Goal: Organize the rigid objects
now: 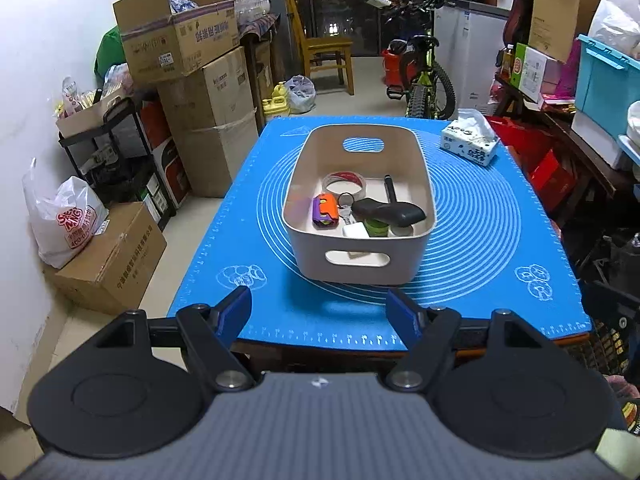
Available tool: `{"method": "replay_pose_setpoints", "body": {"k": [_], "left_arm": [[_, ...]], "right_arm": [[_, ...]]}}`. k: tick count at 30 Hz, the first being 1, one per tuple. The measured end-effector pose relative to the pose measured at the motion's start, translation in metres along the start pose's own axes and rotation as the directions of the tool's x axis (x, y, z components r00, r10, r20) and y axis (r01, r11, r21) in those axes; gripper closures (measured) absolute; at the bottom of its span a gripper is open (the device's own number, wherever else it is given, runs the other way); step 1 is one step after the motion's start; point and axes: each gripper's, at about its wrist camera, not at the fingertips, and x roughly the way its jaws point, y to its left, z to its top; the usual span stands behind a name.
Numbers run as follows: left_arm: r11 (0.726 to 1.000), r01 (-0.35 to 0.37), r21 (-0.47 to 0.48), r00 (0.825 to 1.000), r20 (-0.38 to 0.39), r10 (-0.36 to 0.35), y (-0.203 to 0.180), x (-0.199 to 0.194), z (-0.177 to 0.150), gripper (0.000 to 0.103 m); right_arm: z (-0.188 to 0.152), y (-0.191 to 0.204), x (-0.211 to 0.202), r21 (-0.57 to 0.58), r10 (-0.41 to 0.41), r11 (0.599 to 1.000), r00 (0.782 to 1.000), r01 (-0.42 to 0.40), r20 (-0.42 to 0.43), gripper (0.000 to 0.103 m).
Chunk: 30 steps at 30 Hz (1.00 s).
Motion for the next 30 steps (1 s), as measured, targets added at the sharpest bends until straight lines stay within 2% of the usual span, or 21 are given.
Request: {"method": "replay_pose_setpoints", "body": {"k": [11,30], "left_arm": [[0.999,0.034,0.034,0.999,0.027,-0.035,-0.007,-0.024,-0.022,0.028],[0.996,0.071,0.057,0.997,0.036,-0.074,-0.012,-0.036,-0.033,0.028]], "right_arm": [[-0.014,-0.006,-0.032,0.036,-0.001,0.999,1.000,0.001,0.008,0.002],[-0.033,-0.002,-0.037,0.055,0.010,0.998,0.999,-0.008,-0.038,0.002]]}}
